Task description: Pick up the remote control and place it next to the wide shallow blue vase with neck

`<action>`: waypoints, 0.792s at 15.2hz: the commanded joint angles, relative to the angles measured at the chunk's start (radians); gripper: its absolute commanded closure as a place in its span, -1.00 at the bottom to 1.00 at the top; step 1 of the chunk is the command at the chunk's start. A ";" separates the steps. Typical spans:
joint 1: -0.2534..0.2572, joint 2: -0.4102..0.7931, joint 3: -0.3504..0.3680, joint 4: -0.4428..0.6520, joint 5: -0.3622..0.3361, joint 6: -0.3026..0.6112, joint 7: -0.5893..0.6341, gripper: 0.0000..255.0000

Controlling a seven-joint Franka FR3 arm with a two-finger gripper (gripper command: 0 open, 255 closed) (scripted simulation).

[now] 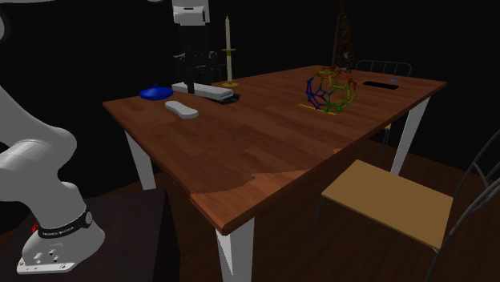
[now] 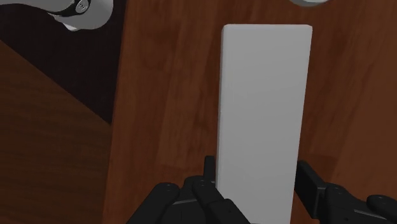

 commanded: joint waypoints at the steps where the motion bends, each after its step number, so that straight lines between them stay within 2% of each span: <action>1: 0.015 -0.046 0.023 -0.043 0.014 -0.002 0.036 1.00; 12: 0.103 -0.238 0.175 -0.170 0.121 -0.043 0.250 1.00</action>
